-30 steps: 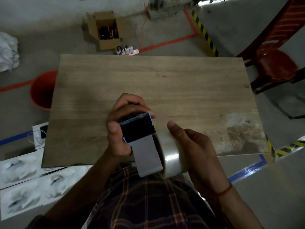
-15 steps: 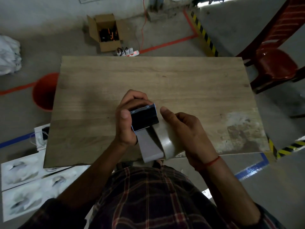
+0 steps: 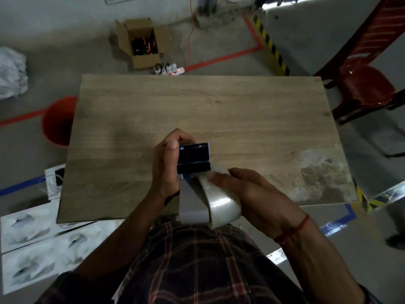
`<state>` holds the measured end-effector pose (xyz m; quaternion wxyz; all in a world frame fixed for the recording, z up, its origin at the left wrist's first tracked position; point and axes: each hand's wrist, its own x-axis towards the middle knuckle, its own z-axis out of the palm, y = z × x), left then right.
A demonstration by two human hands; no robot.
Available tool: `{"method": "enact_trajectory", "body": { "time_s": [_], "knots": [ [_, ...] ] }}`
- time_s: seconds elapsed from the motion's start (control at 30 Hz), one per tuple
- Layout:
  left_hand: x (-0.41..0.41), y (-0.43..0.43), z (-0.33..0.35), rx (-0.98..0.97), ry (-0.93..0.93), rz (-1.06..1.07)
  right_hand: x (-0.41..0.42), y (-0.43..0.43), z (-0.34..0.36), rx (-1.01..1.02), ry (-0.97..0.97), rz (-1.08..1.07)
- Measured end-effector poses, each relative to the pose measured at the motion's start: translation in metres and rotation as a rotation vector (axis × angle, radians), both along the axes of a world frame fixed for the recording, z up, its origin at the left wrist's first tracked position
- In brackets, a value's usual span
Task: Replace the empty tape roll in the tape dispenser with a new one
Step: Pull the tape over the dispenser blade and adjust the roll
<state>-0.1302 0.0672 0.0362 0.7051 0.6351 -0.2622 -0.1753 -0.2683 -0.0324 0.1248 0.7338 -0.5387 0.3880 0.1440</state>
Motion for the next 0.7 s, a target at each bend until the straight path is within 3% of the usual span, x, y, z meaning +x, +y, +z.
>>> {"method": "enact_trajectory", "body": {
  "time_s": [0.13, 0.33, 0.53, 0.63, 0.7],
  "knots": [
    [-0.001, 0.001, -0.007, 0.048, -0.048, 0.021, -0.011, -0.002, 0.007, 0.104, -0.113, 0.075],
    [0.003, -0.010, -0.004, 0.151, -0.203, 0.159, 0.006, 0.006, 0.002, -0.447, -0.067, 0.164],
    [0.008, -0.020, 0.006, 0.161, -0.299, 0.205, 0.014, -0.001, 0.000, -0.585, -0.165, 0.242],
    [0.006, -0.027, 0.014, 0.206, -0.241, 0.221, 0.015, -0.005, -0.005, -0.618, -0.179, 0.196],
    [0.002, -0.027, 0.015, 0.248, 0.013, 0.129, 0.015, -0.007, -0.009, -0.608, -0.206, 0.089]
  ]
}}
